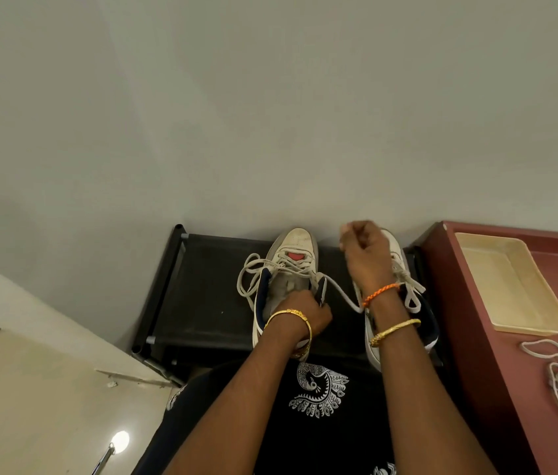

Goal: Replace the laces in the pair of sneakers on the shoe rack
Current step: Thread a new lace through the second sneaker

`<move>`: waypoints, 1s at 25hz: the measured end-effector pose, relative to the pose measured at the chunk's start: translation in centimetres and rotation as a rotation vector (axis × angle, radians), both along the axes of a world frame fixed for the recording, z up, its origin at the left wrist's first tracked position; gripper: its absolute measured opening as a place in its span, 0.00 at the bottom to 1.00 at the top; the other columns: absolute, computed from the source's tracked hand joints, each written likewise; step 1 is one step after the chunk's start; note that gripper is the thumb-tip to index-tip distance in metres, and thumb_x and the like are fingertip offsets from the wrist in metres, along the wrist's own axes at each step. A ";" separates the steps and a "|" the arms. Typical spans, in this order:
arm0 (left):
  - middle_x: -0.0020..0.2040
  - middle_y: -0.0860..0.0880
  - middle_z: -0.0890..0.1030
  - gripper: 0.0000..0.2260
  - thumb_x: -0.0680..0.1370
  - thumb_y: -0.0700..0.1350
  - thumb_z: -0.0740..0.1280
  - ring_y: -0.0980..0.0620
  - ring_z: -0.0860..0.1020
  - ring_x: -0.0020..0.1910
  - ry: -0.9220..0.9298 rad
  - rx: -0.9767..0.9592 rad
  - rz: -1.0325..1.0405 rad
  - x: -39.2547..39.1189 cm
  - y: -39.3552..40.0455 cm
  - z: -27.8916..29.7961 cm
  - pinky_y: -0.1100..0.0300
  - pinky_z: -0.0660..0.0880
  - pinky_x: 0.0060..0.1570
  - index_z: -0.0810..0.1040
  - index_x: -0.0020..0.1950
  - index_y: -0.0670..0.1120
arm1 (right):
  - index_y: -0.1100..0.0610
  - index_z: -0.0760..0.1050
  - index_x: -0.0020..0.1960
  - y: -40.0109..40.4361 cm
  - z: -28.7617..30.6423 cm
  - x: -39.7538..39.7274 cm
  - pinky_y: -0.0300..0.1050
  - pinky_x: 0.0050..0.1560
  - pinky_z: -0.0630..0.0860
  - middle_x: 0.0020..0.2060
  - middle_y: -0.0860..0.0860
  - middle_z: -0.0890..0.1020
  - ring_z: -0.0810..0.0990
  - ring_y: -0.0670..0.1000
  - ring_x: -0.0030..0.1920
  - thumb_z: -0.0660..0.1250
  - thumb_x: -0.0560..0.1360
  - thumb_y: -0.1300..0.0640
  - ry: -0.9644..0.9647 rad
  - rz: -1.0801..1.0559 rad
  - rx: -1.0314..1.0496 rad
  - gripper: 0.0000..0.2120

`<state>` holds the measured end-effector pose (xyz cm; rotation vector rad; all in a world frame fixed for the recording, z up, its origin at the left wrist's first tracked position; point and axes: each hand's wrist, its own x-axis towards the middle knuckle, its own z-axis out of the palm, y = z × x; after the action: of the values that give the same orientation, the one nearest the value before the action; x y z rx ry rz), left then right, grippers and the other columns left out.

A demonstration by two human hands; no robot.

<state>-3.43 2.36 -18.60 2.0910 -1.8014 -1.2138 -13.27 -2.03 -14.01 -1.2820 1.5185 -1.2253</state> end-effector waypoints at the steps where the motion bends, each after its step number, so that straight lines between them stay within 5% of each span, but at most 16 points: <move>1: 0.53 0.39 0.80 0.16 0.79 0.49 0.60 0.42 0.77 0.53 0.010 -0.010 0.001 0.0 0.0 0.0 0.58 0.71 0.48 0.78 0.56 0.39 | 0.56 0.74 0.44 -0.3 -2.3 -0.2 0.41 0.40 0.70 0.34 0.49 0.77 0.75 0.48 0.38 0.64 0.77 0.59 0.157 0.053 0.093 0.03; 3: 0.51 0.38 0.80 0.15 0.78 0.48 0.60 0.41 0.77 0.51 0.025 -0.025 -0.006 0.0 0.1 0.0 0.59 0.69 0.44 0.78 0.53 0.38 | 0.57 0.76 0.43 -0.8 -5.3 -0.4 0.41 0.44 0.68 0.36 0.50 0.77 0.75 0.50 0.42 0.67 0.76 0.57 0.321 0.160 0.256 0.04; 7: 0.49 0.38 0.81 0.13 0.78 0.46 0.60 0.40 0.78 0.50 0.062 -0.012 0.003 0.2 0.1 0.2 0.58 0.70 0.43 0.79 0.50 0.38 | 0.55 0.77 0.39 -1.8 -7.0 -0.5 0.47 0.51 0.75 0.37 0.53 0.80 0.78 0.53 0.45 0.67 0.75 0.61 0.291 0.289 0.397 0.07; 13: 0.51 0.39 0.80 0.15 0.79 0.48 0.59 0.43 0.77 0.47 -0.015 -0.029 -0.014 0.1 0.2 0.3 0.59 0.69 0.44 0.78 0.55 0.39 | 0.63 0.80 0.47 -1.2 -6.2 -0.4 0.42 0.47 0.72 0.42 0.58 0.81 0.77 0.53 0.44 0.62 0.76 0.65 0.423 0.189 0.294 0.08; 15: 0.54 0.39 0.80 0.17 0.80 0.49 0.58 0.42 0.77 0.52 -0.049 -0.035 -0.018 0.1 0.3 0.4 0.58 0.70 0.48 0.77 0.58 0.39 | 0.65 0.80 0.46 -0.8 -4.3 -0.5 0.40 0.43 0.70 0.37 0.55 0.79 0.75 0.50 0.40 0.62 0.77 0.65 0.256 0.144 0.259 0.08; 21: 0.57 0.40 0.78 0.17 0.80 0.48 0.57 0.42 0.75 0.58 -0.080 -0.002 -0.006 0.1 0.1 0.5 0.54 0.69 0.59 0.75 0.61 0.39 | 0.54 0.79 0.37 1.1 5.8 -2.1 0.38 0.36 0.72 0.29 0.46 0.78 0.73 0.43 0.30 0.63 0.70 0.58 -0.721 0.210 0.045 0.07; 25: 0.55 0.40 0.79 0.16 0.80 0.48 0.57 0.43 0.76 0.56 -0.062 0.014 -0.002 0.2 -0.1 0.5 0.55 0.71 0.56 0.75 0.59 0.39 | 0.56 0.75 0.42 1.6 8.4 -2.6 0.39 0.43 0.75 0.36 0.48 0.78 0.77 0.46 0.40 0.61 0.75 0.59 -0.880 0.347 -0.079 0.06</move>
<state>-3.22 2.29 -18.09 2.1584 -1.8265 -1.1781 -15.91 -0.39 -5.56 -0.8119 0.5938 -1.3563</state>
